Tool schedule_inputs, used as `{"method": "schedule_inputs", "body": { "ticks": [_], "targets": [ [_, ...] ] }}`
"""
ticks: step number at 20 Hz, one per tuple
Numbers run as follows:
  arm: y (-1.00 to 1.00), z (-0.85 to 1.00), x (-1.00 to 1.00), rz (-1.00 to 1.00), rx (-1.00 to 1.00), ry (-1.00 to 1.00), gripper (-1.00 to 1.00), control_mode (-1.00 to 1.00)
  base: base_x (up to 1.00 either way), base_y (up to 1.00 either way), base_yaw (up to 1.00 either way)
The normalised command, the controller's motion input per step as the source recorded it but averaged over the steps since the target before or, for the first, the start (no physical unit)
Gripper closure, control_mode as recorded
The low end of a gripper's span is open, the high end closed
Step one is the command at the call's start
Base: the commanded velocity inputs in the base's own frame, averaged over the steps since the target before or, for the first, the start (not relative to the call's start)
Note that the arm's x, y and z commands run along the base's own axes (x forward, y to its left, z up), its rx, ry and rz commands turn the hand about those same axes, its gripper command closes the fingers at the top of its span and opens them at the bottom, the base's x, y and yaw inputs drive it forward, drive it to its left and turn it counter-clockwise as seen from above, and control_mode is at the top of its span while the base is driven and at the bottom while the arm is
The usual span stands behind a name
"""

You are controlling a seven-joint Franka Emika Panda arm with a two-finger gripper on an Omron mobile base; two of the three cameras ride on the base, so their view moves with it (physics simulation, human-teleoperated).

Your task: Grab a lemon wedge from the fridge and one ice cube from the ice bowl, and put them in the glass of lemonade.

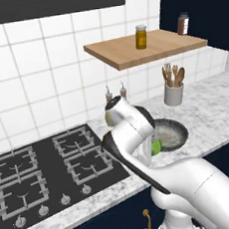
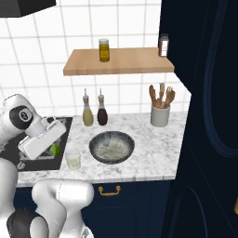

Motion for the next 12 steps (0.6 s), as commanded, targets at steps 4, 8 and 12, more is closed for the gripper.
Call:
{"method": "schedule_inputs", "body": {
  "ticks": [4,8,12],
  "targets": [
    [0.0,0.0,0.31,0.19,-0.44,0.53,1.0,-1.0,0.0,0.0,0.0],
    [0.0,-0.04,0.31,0.22,-0.44,0.53,1.0,-1.0,0.0,0.0,0.0],
    [0.0,-0.3,0.59,0.21,-0.29,0.22,1.0,-1.0,0.0,0.0,0.0]
  ]
}}
